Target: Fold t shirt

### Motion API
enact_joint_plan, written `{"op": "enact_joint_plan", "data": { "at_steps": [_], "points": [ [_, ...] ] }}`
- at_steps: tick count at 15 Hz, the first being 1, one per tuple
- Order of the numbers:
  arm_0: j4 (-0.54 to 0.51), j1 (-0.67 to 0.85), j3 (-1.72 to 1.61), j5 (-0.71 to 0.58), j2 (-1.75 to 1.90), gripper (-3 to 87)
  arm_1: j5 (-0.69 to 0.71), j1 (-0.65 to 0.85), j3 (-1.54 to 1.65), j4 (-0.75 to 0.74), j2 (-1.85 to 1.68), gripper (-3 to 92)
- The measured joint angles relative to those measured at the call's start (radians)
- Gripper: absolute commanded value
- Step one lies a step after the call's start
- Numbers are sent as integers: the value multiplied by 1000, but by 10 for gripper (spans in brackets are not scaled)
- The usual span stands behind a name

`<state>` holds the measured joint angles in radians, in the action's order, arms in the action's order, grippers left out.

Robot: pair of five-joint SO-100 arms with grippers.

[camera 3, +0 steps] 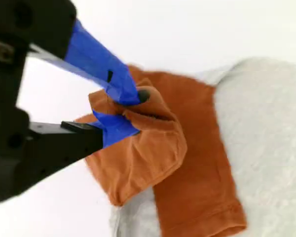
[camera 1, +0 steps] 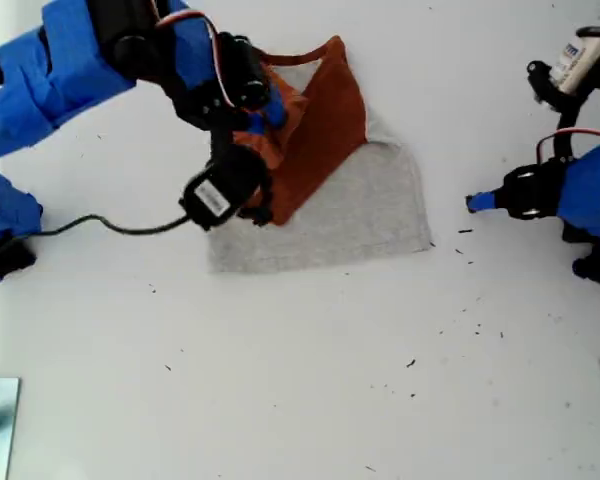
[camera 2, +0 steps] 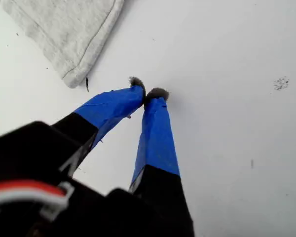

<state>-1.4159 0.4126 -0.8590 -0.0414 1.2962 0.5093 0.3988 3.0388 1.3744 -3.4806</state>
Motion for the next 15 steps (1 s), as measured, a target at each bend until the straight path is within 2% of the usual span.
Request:
{"op": "enact_joint_plan", "data": {
  "at_steps": [2, 3, 4, 6, 9, 10, 13, 15],
  "points": [
    [44, -14, 14, -112, 2, 181, 0, 0, 0, 0, 0, 35],
    [51, -18, 14, -187, 12, 126, 0, 0, 0, 0, 0, 35],
    [52, -25, 5, -235, 43, 140, 0, 0, 0, 0, 0, 35],
    [8, -15, -126, -241, 166, 126, 0, 0, 0, 0, 0, 35],
    [26, 11, -584, -186, 474, 115, 0, 0, 0, 0, 0, 35],
    [66, -2, -790, -141, 609, 100, 0, 0, 0, 0, 0, 35],
    [327, -115, -1508, 51, 1118, -1, 0, 0, 0, 0, 0, 35],
    [382, -186, -1922, 152, 1479, -3, 0, 0, 0, 0, 0, 35]
  ]
}}
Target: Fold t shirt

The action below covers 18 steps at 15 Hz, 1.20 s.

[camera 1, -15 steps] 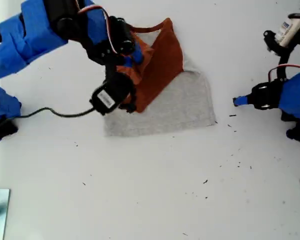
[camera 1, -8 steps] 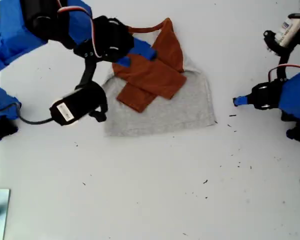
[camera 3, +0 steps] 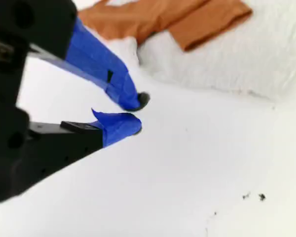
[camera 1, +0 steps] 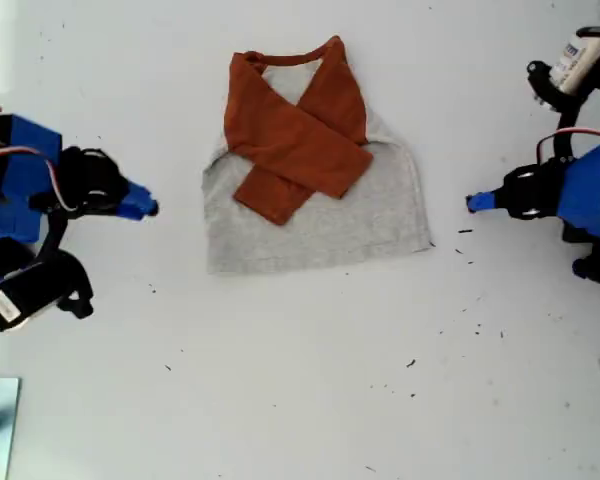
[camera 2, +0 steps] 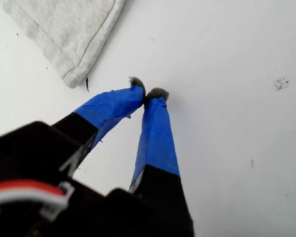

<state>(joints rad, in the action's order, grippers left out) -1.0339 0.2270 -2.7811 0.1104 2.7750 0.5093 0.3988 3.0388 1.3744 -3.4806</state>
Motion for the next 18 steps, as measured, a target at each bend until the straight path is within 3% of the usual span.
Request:
{"op": "enact_joint_plan", "data": {
  "at_steps": [3, 6, 7, 8, 9, 11, 12, 14, 18],
  "points": [
    [60, -78, -268, 89, 276, -3, 0, 6, 0, 0, 0, 34],
    [54, -92, -190, 133, 143, -3, -67, -17, -3, 0, 9, 33],
    [-8, -114, -31, 147, -12, 130, -83, -29, -58, 0, 37, 36],
    [-114, -135, 186, 149, -192, 248, -80, -29, -186, 15, 155, 170],
    [-236, -143, 426, 149, -374, 273, -63, -26, -383, 54, 357, 351],
    [-417, -175, 887, 132, -670, 278, -12, -51, -859, 181, 818, 346],
    [-428, -193, 1002, 118, -733, 279, 0, -69, -1054, 241, 999, 326],
    [-348, -193, 1002, 87, -818, 278, -5, -89, -1155, 236, 1169, 308],
    [15, -206, 755, 101, -1022, 282, -101, -156, -907, -46, 1279, 273]
  ]
}}
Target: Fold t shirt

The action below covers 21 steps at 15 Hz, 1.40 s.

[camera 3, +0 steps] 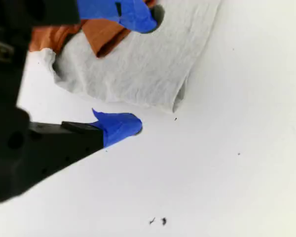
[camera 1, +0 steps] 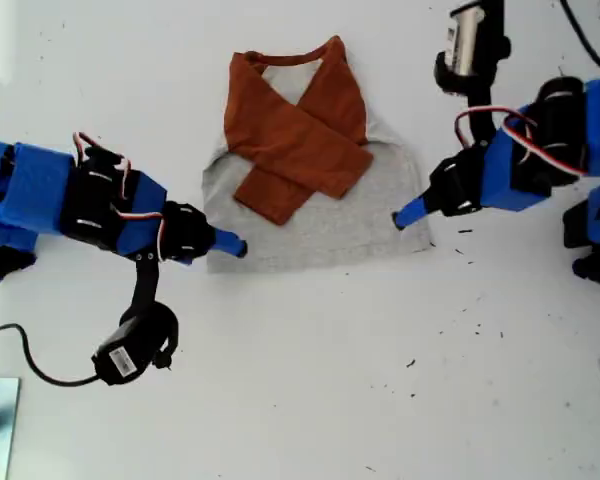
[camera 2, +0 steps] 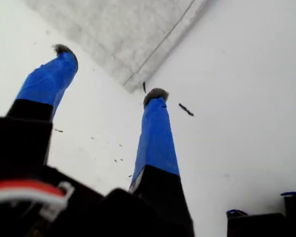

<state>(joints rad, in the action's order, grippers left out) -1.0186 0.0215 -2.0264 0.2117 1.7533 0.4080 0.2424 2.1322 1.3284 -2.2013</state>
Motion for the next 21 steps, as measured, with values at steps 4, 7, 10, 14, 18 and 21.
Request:
{"op": "enact_joint_plan", "data": {
  "at_steps": [4, 7, 10, 14, 18, 21],
  "points": [
    [190, 8, -60, 3, -132, 168, -23, -20, 109, -235, 179, 252],
    [239, 15, -35, -2, -195, -3, -60, -44, 58, -288, 357, 32],
    [216, 18, 37, -41, -207, -3, -92, -89, 11, -324, 387, 31],
    [98, -126, 175, -35, -201, -3, -132, -245, 127, -187, -2, 30],
    [89, -316, 238, 34, -199, -3, -207, -468, 72, -126, -115, 30],
    [35, -284, 253, -9, -97, -3, -72, -318, -61, -117, -64, 30]
  ]
}}
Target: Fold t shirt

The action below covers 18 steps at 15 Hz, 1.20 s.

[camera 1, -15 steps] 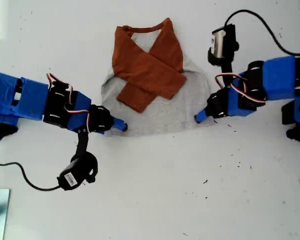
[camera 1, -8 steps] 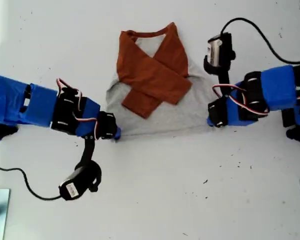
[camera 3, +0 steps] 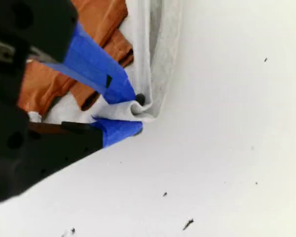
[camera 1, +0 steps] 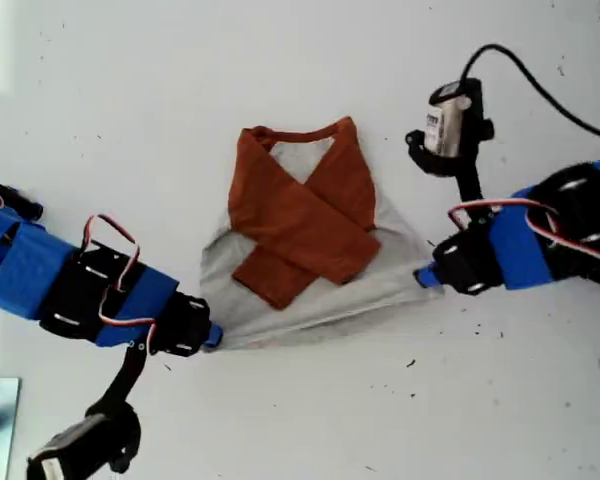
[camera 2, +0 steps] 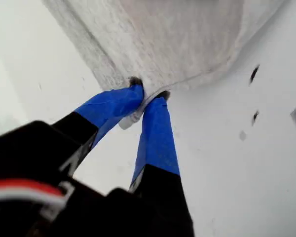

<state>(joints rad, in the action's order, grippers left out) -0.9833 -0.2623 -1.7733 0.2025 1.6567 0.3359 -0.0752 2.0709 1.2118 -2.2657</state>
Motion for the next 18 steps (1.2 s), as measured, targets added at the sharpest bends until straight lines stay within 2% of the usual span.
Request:
{"op": "enact_joint_plan", "data": {
  "at_steps": [2, 4, 5, 6, 7, 8, 9, 11, 13, 14, 16, 18],
  "points": [
    [-100, 170, 2, -137, 146, -3, 137, 202, -87, -3, 2, 30],
    [-187, 459, -18, -296, 307, 21, 247, 468, -132, -38, 2, 33],
    [-187, 632, -49, -377, 351, 261, 268, 606, -124, -80, 2, 255],
    [-178, 818, -121, -422, 364, 365, 276, 749, -75, -160, 0, 300],
    [-169, 976, -147, -466, 345, 348, 284, 868, -64, -189, 15, 294],
    [-166, 1054, -163, -486, 302, 322, 288, 936, -54, -167, 12, 294],
    [-169, 1065, -193, -489, 290, 280, 290, 959, 0, -149, -14, 294],
    [-107, 1043, -308, -488, 325, 262, 290, 1009, 207, -140, -207, 294],
    [-37, 973, -428, -472, 451, 207, 287, 979, 380, -78, -430, 294],
    [-12, 910, -508, -446, 531, 154, 268, 928, 466, -38, -532, 286],
    [64, 742, -695, -359, 724, 32, 173, 770, 661, 43, -773, 192],
    [130, 566, -942, -204, 939, -2, 34, 583, 877, 164, -1109, 150]
  ]
}}
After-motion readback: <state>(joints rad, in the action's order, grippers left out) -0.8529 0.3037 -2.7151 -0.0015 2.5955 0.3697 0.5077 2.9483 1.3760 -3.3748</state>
